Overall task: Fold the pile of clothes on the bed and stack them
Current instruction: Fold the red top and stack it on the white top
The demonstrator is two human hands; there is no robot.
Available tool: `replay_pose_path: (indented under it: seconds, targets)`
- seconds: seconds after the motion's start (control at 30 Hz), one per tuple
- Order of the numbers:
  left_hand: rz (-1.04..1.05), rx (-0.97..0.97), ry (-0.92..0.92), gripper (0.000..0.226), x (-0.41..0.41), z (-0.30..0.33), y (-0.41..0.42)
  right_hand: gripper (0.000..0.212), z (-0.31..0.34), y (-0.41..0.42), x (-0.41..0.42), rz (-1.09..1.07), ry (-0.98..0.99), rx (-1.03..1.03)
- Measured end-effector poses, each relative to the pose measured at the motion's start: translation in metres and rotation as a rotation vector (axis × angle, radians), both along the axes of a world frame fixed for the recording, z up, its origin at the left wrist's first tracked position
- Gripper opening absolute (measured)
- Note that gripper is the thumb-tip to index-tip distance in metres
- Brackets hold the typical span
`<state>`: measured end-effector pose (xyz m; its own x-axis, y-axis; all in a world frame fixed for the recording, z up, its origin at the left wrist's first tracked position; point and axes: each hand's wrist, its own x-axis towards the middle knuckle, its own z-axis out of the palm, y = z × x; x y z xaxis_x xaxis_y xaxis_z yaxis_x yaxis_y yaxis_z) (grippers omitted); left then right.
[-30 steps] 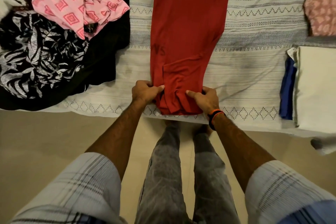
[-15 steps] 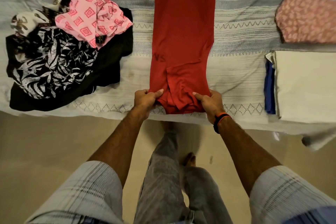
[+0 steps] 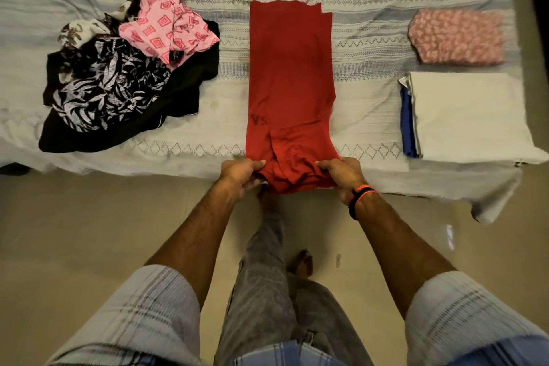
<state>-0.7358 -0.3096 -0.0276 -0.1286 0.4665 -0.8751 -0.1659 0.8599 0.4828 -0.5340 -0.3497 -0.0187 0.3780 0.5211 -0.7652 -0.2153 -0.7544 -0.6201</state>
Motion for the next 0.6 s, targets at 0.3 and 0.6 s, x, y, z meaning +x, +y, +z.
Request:
replay_pose_path:
  seconds: [0.3, 0.6]
  targets:
    - [0.051, 0.019, -0.106, 0.034, 0.008, 0.014, 0.017, 0.024, 0.02, 0.011, 0.011, -0.099, 0.11, -0.021]
    - [0.109, -0.07, -0.158, 0.024, 0.019, 0.013, 0.122, 0.03, 0.023, 0.136, 0.022, -0.143, 0.128, -0.065]
